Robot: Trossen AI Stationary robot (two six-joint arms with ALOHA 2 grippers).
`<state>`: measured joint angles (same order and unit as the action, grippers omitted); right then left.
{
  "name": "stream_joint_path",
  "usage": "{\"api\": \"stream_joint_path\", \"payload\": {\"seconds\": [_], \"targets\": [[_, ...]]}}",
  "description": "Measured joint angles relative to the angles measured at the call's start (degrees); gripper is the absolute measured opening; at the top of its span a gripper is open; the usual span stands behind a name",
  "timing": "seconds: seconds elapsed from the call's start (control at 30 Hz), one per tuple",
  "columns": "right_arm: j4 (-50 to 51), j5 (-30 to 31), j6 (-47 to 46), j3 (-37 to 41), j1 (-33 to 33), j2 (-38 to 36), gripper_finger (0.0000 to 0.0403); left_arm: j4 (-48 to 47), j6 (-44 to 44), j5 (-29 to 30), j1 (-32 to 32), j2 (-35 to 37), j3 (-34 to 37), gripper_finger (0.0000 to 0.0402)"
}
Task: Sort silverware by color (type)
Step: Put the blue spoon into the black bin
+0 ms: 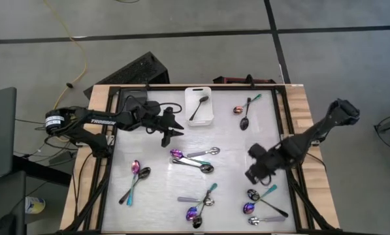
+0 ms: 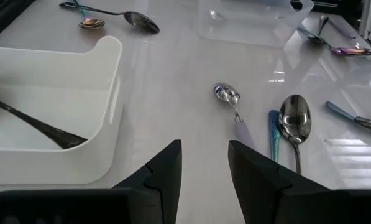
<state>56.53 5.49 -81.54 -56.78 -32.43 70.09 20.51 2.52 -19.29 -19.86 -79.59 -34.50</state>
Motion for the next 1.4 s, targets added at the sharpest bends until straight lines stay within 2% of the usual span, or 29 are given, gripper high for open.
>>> {"api": "stream_joint_path", "payload": {"seconds": [0.17, 0.3, 0.5, 0.67, 0.87, 1.13, 1.4], "targets": [[-8.5, 0.6, -0.2, -0.8, -6.9, 3.8, 0.0173, 0.4, 0.0, 0.0, 0.0, 0.0, 0.0, 0.0116], [-12.1, 0.2, 5.3, -0.8, -11.0, 8.6, 0.0171, 2.2, 0.0, 0.0, 0.0, 0.0, 0.0, 0.0116], [-14.8, -6.4, 18.3, -0.7, -13.9, 15.6, 0.017, 4.3, -2.7, -0.1, 0.0, 0.0, 0.0, 0.0116], [-18.2, -11.4, 23.3, -0.7, -14.9, 20.2, 0.017, 4.3, -5.3, -0.1, 0.5, 0.0, 0.0, 0.0116], [-20.7, -21.4, 19.8, -0.7, -16.1, 23.1, 0.017, 5.5, -6.9, 0.0, 1.9, 0.0, 0.0, 0.0116], [-21.4, -21.6, 11.1, -0.7, -18.9, 23.0, 0.0171, 6.2, -8.3, 0.3, 3.6, 0.0, 0.0, 0.0116], [-21.7, -20.3, 10.9, -0.7, -21.4, 23.1, 0.0163, 5.9, -8.4, 0.6, 7.1, 0.0, 0.0, 0.0116]]}}
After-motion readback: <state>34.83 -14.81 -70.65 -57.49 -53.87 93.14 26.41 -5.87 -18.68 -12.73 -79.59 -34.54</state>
